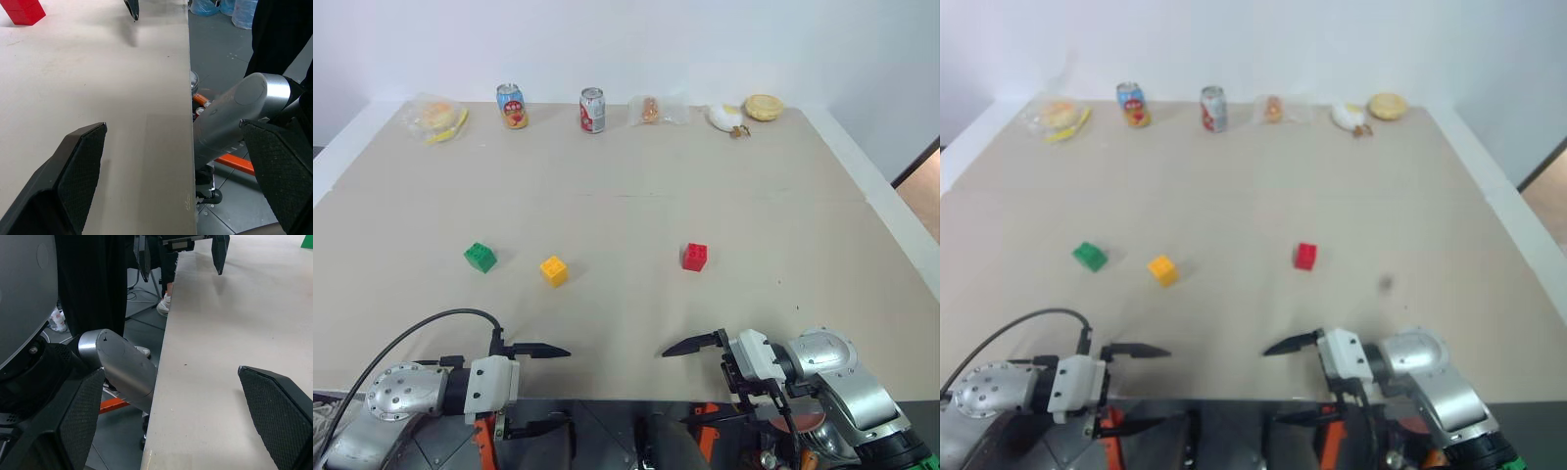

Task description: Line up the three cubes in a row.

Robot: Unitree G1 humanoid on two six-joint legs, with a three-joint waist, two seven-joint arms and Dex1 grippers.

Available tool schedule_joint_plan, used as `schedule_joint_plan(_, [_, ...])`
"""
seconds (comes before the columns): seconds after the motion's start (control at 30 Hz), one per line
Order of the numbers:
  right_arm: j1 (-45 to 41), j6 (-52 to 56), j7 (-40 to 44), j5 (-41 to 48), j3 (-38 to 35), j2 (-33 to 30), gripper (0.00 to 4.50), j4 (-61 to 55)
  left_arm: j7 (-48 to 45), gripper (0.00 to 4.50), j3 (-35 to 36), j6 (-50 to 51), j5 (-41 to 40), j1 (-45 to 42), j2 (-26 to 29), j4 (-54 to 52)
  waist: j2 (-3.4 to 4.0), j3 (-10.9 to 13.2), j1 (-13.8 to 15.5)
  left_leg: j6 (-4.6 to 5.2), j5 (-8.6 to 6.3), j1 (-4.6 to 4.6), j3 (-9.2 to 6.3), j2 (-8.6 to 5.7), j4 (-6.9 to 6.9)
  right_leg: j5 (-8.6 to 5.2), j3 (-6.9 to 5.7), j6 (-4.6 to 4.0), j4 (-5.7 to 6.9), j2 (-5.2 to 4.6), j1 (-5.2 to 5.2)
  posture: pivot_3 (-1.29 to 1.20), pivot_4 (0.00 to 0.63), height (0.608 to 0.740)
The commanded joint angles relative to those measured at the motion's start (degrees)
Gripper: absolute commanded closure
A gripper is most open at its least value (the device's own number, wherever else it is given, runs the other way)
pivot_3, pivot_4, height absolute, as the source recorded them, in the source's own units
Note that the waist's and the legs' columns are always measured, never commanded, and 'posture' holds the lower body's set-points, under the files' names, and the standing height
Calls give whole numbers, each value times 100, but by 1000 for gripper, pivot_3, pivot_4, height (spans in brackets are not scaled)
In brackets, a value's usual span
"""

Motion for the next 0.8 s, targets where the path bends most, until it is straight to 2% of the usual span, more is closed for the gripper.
schedule_joint_plan(0.03, [88, -101, 43, 4, 1, -45, 0, -52, -76, 14, -89, -316, 26, -44, -76, 81, 0, 0, 0, 0, 0, 0, 0, 0, 0, 0, 0, 0, 0, 0, 0, 0, 150, 740])
schedule_joint_plan(0.4, [260, -65, -168, -2, 10, 81, 0, -71, -307, 14, -86, -683, -189, -78, -79, 333, -1, -1, -1, 0, 0, 6, 23, 3, 10, 2, 24, 2, 0, 2, 3, 0, 150, 740])
schedule_joint_plan(0.7, [456, -41, -484, 93, -125, 184, 0, -152, -101, 14, 27, -225, -525, -86, -108, 147, -2, -2, 0, 1, 0, 8, 33, 4, 12, 6, 31, 6, 1, 2, 3, 0, 150, 740])
schedule_joint_plan(0.8, [333, 610, -1428, 553, -606, 479, 0, -451, 447, 14, 394, 570, -1032, -534, -133, -30, -2, -2, 0, 2, 1, 7, 34, 10, 16, 9, 31, 8, 2, 5, 5, 0, 150, 740])
